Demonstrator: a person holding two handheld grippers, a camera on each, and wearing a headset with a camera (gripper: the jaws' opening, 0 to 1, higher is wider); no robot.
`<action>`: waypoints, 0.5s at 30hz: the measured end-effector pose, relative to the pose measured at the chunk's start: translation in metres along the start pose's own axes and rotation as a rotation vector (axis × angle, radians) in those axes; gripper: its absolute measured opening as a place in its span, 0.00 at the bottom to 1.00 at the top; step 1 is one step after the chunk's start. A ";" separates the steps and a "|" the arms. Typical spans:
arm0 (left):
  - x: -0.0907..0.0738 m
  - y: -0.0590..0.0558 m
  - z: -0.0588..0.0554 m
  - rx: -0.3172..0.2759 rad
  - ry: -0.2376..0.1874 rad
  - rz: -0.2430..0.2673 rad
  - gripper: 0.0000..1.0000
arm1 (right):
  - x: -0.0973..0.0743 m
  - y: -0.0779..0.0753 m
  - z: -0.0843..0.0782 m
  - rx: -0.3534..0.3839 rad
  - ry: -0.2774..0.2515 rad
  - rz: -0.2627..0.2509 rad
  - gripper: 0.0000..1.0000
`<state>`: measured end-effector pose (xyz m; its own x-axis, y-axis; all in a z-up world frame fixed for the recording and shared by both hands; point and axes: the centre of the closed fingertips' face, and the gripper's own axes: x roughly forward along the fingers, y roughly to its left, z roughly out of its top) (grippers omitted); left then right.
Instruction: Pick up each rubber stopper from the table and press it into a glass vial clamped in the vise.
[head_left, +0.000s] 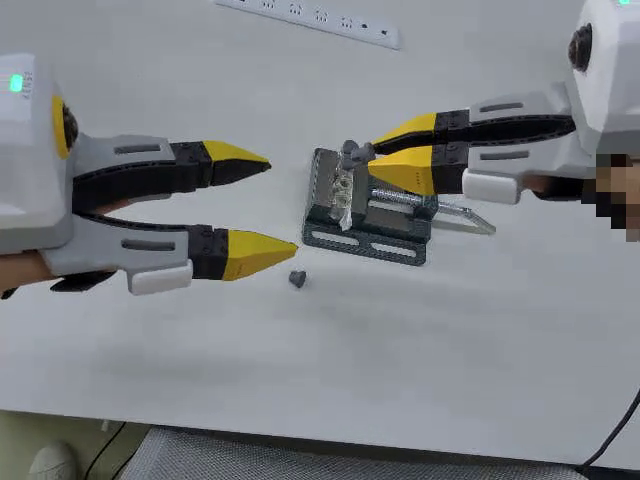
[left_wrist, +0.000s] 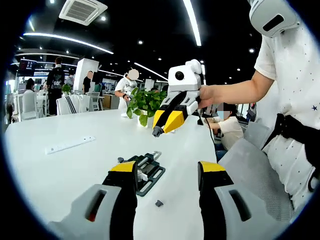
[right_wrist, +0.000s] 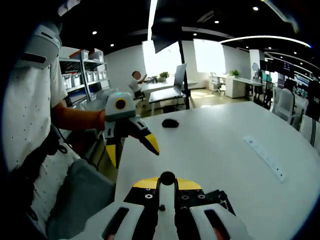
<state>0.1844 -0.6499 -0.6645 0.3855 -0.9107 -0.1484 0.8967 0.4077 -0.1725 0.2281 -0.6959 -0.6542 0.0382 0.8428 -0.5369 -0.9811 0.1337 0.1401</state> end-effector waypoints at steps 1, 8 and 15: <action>-0.001 0.002 -0.003 0.005 0.009 0.008 0.50 | 0.002 -0.004 -0.002 0.000 0.020 -0.007 0.05; -0.004 0.013 -0.017 0.023 0.036 0.049 0.65 | 0.011 -0.028 -0.013 -0.001 0.130 -0.037 0.05; -0.004 0.018 -0.033 0.050 0.078 0.068 0.76 | 0.018 -0.049 -0.025 -0.006 0.242 -0.072 0.05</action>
<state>0.1915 -0.6367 -0.6991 0.4294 -0.8723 -0.2338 0.8795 0.4627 -0.1112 0.2720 -0.7000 -0.6915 0.0622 0.6814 -0.7292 -0.9787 0.1849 0.0893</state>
